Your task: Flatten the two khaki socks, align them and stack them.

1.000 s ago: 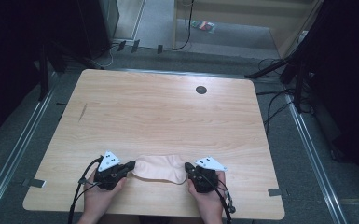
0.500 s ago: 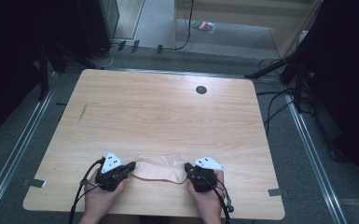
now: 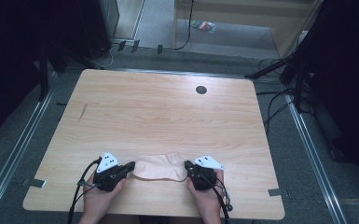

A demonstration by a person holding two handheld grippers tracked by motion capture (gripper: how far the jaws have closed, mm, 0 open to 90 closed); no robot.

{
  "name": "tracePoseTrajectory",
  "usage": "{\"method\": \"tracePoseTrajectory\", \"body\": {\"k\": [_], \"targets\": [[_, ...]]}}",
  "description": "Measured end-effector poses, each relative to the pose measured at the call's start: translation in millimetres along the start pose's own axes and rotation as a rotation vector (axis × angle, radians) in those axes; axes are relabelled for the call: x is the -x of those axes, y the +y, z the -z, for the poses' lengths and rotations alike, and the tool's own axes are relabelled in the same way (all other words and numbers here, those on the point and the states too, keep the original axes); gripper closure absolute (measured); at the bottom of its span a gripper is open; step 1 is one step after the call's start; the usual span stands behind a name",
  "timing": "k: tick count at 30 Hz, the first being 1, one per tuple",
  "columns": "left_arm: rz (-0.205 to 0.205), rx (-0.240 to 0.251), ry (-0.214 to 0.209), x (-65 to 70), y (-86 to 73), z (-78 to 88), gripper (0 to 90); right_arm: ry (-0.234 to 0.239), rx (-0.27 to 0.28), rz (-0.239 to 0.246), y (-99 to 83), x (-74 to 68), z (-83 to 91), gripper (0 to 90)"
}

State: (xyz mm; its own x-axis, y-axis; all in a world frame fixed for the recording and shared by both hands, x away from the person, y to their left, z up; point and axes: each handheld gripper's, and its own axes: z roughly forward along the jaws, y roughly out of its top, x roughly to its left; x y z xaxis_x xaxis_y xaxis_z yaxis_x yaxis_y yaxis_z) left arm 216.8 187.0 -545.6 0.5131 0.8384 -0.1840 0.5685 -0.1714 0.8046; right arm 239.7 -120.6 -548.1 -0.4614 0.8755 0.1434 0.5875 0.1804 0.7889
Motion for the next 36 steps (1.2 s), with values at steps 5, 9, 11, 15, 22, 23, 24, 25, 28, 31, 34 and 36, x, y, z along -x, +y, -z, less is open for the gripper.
{"method": "tracePoseTrajectory", "body": {"k": [5, 9, 11, 15, 22, 23, 24, 25, 28, 31, 34, 36], "targets": [[0.006, 0.009, 0.015, -3.8, 2.0, -1.9, 90.0, 0.003, 0.005, 0.002, 0.6, -2.8, 1.9, 88.5], [0.009, 0.002, 0.032, -5.9, 0.7, -5.5, 88.9, 0.004, -0.004, 0.003, -0.6, -3.2, 0.4, 88.3], [0.016, 0.008, 0.037, -6.5, 0.9, -6.7, 87.5, 0.002, -0.006, 0.003, -1.6, -3.0, -1.0, 88.1], [0.011, 0.003, 0.041, -7.2, 0.4, -7.8, 81.1, 0.012, -0.005, 0.001, -1.7, -3.1, -0.9, 83.9], [0.054, 0.096, 0.001, -15.3, -0.6, -2.5, 41.9, 0.063, 0.058, -0.027, 3.0, 4.7, 6.3, 27.8], [0.054, 0.096, 0.001, -15.3, -0.6, -2.5, 35.2, 0.063, 0.058, -0.027, 3.0, 4.7, 6.3, 27.8], [0.066, 0.113, 0.0, -16.8, -0.7, -0.9, 35.2, 0.068, 0.07, -0.037, 3.9, 6.6, 8.6, 20.1], [0.073, 0.114, 0.008, -18.8, -0.2, 1.6, 27.8, 0.064, 0.081, -0.04, 4.8, 8.3, 11.3, 14.6], [0.098, 0.132, 0.003, -25.3, 0.3, 9.3, 13.5, 0.051, 0.108, -0.028, 6.2, 13.8, 20.2, 12.8], [0.096, 0.151, 0.01, -30.6, -0.3, 16.4, 9.5, 0.063, 0.125, -0.059, 7.1, 23.8, 27.9, 12.8], [0.09, 0.159, 0.024, -35.8, -1.5, 21.9, 7.3, 0.052, 0.13, -0.07, 6.9, 31.8, 32.0, 13.3], [0.098, 0.162, 0.039, -41.3, -3.0, 26.0, 7.3, 0.033, 0.128, -0.07, 6.0, 37.4, 34.9, 13.4]]}}
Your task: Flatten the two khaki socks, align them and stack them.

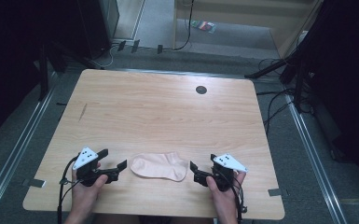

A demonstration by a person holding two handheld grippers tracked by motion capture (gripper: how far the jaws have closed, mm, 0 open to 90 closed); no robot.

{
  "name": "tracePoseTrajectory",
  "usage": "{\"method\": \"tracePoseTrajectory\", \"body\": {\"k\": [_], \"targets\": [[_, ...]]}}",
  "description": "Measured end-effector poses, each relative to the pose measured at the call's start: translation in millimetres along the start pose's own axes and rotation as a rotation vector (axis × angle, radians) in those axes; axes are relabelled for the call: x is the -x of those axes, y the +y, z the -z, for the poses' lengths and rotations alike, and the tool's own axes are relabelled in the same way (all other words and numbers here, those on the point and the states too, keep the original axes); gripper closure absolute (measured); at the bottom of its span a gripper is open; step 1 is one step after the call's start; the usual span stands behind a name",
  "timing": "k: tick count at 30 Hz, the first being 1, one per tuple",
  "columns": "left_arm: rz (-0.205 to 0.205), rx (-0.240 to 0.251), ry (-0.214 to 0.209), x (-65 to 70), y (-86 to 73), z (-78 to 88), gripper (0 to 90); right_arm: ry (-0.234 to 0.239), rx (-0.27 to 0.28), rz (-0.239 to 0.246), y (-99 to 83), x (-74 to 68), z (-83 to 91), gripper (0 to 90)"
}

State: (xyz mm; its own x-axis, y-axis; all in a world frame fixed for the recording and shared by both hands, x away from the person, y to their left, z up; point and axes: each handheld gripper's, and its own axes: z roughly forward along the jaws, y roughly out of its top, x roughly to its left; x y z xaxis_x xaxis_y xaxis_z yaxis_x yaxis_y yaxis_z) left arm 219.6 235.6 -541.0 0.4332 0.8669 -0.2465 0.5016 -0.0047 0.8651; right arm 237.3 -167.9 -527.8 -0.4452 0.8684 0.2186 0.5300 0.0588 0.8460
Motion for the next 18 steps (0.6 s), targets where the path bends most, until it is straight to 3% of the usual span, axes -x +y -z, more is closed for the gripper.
{"method": "tracePoseTrajectory", "body": {"k": [11, 18], "targets": [[0.02, 0.014, 0.097, -35.3, -2.6, 23.8, 7.4, -0.063, -0.006, 0.016, -3.4, 27.6, 16.3, 13.6], [0.026, 0.016, 0.141, -50.6, -4.3, 35.9, 7.3, -0.083, 0.0, 0.007, -5.5, 43.8, 24.9, 13.8]]}}
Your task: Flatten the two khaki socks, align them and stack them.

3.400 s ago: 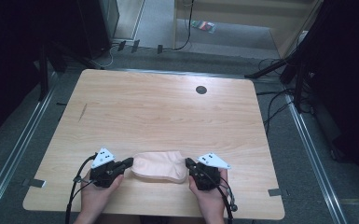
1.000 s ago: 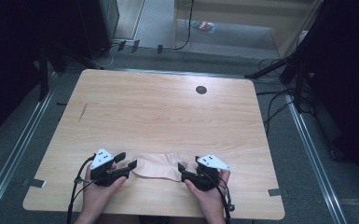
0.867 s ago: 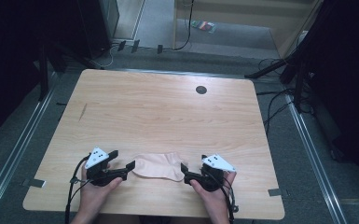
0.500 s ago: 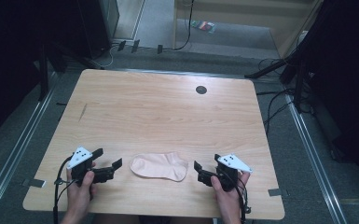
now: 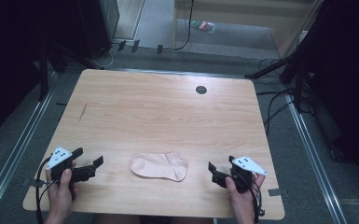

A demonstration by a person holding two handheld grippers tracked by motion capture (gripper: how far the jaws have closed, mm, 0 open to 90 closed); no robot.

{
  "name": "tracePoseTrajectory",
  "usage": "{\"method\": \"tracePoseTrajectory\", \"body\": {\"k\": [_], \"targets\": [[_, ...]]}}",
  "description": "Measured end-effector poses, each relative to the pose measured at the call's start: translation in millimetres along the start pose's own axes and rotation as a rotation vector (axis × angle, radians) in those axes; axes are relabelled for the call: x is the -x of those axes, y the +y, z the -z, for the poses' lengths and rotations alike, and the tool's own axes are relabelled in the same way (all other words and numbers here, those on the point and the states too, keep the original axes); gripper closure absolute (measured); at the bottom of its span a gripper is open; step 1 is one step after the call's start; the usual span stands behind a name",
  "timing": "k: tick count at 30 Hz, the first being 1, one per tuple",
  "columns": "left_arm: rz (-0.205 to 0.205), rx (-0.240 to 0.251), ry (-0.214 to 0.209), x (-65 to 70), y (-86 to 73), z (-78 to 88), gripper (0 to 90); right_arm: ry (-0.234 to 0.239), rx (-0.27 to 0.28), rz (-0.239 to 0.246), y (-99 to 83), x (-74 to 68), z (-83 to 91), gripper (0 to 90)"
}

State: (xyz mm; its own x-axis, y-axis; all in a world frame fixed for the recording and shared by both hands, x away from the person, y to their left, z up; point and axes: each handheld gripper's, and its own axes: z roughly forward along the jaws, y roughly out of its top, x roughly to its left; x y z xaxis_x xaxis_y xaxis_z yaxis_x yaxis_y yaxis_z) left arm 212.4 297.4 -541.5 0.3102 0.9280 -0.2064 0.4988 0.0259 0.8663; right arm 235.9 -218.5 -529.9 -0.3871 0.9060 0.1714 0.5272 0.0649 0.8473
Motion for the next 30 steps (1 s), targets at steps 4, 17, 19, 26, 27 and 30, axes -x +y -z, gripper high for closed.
{"method": "tracePoseTrajectory", "body": {"k": [4, 17, 19, 26, 27, 30], "targets": [[-0.01, -0.004, 0.027, -8.8, -2.5, 6.5, 7.4, -0.019, 0.0, -0.012, -2.3, 13.3, 6.1, 13.8], [-0.015, -0.01, 0.098, -38.3, -10.0, 27.1, 7.3, -0.115, 0.015, -0.063, -16.2, 68.8, 38.7, 14.0], [-0.014, -0.014, 0.116, -45.2, -11.0, 32.5, 7.4, -0.125, 0.015, -0.068, -19.9, 76.8, 43.2, 14.0], [-0.035, -0.013, 0.16, -62.3, -15.7, 45.5, 7.4, -0.165, 0.007, -0.083, -32.3, 102.1, 60.7, 14.0], [-0.045, -0.021, 0.167, -65.5, -16.9, 48.5, 7.4, -0.167, 0.008, -0.091, -33.6, 105.1, 63.1, 14.0], [-0.051, -0.027, 0.174, -73.7, -21.5, 55.1, 7.4, -0.176, 0.013, -0.101, -38.4, 116.1, 71.5, 14.1]]}}
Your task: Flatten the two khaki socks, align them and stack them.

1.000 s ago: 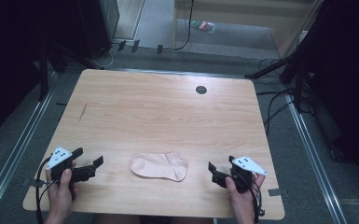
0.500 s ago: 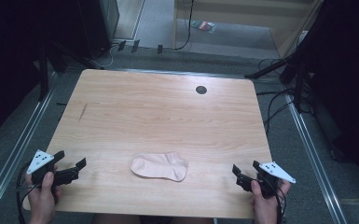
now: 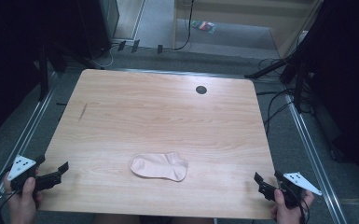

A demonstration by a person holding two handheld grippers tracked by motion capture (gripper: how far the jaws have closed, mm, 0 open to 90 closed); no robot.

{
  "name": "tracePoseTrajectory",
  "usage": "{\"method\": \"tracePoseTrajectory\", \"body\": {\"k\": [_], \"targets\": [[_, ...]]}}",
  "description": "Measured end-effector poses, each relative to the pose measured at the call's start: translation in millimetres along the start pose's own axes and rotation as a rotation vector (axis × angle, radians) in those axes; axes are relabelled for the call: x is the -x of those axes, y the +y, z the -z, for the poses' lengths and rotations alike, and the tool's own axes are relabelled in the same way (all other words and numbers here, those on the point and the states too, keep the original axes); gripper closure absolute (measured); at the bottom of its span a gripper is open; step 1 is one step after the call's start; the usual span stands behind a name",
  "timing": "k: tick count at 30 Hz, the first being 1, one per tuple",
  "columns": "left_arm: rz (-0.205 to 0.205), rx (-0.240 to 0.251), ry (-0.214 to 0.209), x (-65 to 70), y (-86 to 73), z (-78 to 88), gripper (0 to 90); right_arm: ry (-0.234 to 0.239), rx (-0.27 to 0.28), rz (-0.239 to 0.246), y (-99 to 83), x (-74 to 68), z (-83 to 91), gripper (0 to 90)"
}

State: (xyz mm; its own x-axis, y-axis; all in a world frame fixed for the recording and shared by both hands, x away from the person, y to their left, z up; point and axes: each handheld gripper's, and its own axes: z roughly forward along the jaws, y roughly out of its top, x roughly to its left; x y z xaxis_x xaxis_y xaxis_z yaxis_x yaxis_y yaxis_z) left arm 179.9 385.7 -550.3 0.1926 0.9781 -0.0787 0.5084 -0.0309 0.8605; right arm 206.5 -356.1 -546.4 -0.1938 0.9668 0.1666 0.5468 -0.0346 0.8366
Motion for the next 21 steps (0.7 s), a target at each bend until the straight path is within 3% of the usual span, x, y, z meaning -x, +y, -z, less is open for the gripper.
{"method": "tracePoseTrajectory", "body": {"k": [3, 8, 13, 18, 21], "targets": [[0.027, 0.005, 0.001, -6.9, -2.6, 1.7, 7.4, -0.004, 0.024, -0.048, -2.0, 15.9, 7.3, 15.1], [0.045, 0.012, -0.015, -6.9, -1.8, -0.4, 7.4, 0.019, 0.031, -0.085, -1.4, 19.8, 5.9, 15.9], [0.118, 0.03, -0.052, -15.3, -2.6, 0.3, 7.4, -0.008, 0.011, -0.02, -0.7, 10.4, 2.0, 16.8], [0.1, 0.022, -0.042, -13.1, -2.1, -0.8, 7.5, -0.022, -0.004, -0.004, -0.3, 6.8, 0.3, 16.5], [0.092, 0.012, -0.042, -12.3, -1.6, -1.2, 7.4, -0.016, -0.006, -0.025, -0.1, 9.1, 0.3, 16.3]]}}
